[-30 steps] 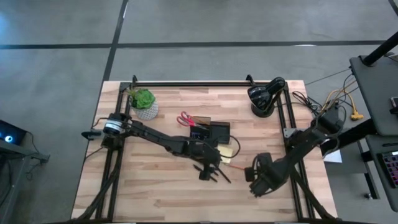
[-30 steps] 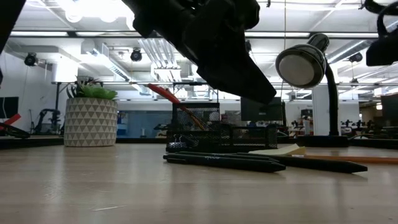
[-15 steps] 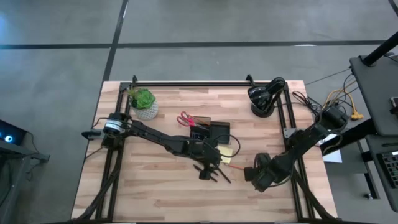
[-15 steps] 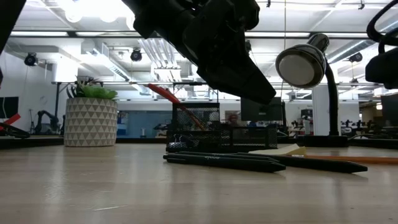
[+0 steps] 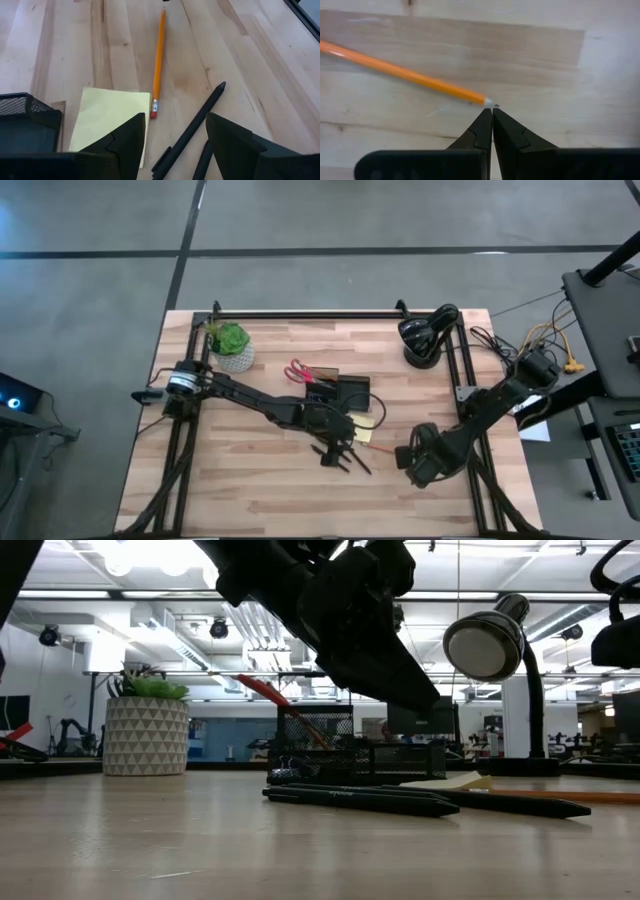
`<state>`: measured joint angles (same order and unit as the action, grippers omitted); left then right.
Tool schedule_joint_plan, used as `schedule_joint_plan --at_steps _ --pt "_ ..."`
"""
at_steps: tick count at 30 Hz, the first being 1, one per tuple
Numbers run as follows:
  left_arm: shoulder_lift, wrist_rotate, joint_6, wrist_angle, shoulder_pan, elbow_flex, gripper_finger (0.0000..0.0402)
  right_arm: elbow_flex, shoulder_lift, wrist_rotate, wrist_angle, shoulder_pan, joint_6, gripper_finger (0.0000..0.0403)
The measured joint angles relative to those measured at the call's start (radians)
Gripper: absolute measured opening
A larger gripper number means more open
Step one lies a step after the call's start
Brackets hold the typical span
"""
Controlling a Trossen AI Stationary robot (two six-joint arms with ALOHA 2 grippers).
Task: Pick and place office supplies into organizer
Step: Put the yellow pencil into the black desk organizer
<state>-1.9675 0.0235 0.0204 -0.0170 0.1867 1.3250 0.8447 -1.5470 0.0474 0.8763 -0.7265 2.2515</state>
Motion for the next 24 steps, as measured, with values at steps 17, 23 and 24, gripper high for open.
schedule_joint_plan --at_steps 17,23,24 --pt "0.000 0.000 0.000 -0.001 -0.003 -0.006 0.0194 -0.029 -0.031 0.003 -0.078 0.000 -0.003 0.0009" --pt "0.000 0.000 0.000 -0.001 -0.003 -0.006 0.0194 -0.008 -0.031 0.012 -0.064 0.000 -0.003 0.0009" --pt "0.000 0.000 0.000 -0.001 -0.003 -0.006 0.0194 -0.009 -0.031 0.012 -0.060 0.000 -0.003 0.0009"
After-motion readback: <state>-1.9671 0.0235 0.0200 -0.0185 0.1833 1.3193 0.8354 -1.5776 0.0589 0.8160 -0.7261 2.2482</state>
